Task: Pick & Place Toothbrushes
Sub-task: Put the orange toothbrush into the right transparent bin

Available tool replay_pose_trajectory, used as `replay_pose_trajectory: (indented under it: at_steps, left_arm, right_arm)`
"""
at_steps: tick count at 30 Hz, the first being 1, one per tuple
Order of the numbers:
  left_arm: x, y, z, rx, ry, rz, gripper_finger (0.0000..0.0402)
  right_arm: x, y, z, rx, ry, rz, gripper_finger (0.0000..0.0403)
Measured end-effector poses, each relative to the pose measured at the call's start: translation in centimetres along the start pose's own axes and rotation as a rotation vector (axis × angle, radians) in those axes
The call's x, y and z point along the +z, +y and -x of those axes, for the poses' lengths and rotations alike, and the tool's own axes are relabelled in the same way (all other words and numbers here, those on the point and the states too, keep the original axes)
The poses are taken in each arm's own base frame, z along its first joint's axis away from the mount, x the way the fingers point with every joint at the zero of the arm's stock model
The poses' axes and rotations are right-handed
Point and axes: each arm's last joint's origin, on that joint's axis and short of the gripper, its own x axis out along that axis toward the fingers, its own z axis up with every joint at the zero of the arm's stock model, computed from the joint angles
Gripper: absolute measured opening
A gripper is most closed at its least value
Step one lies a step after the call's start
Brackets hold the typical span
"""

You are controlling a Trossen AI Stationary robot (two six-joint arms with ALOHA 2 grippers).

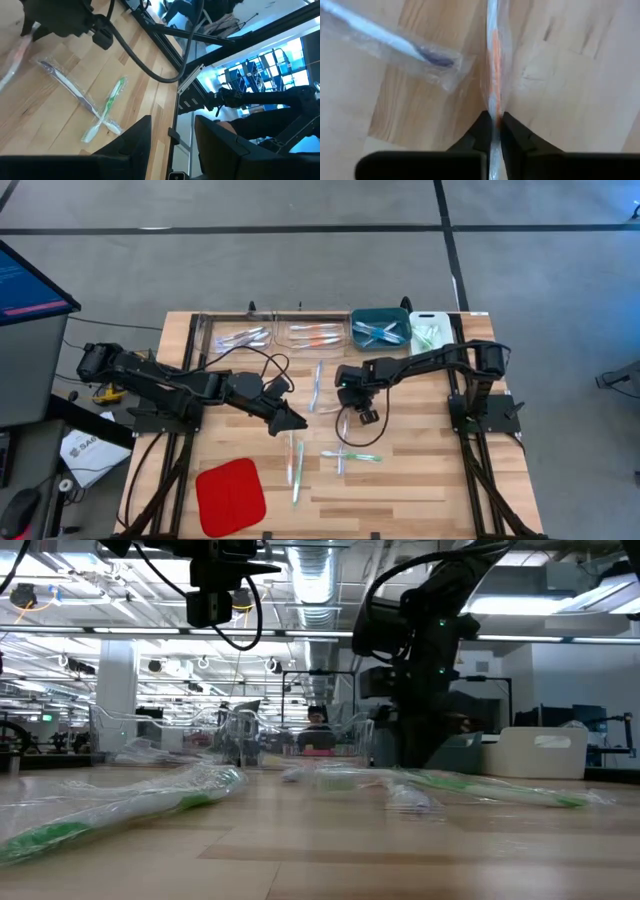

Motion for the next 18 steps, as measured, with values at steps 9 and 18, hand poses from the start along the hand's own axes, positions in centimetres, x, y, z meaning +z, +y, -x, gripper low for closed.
replay_pose_trajectory:
  at_steps: [9,18]
  left_arm:
    - [0.0,0.0,0.0,-0.001,-0.001,-0.001,0.0145]
    - [0.4,0.2,0.1,0.004,-0.018,-0.016,0.0145]
  right_arm:
    - [0.8,-0.2,5.5,-0.026,-0.015,-0.026,0.0010]
    - [1.9,-3.2,16.0,-0.220,-0.259,-0.080,0.0009]
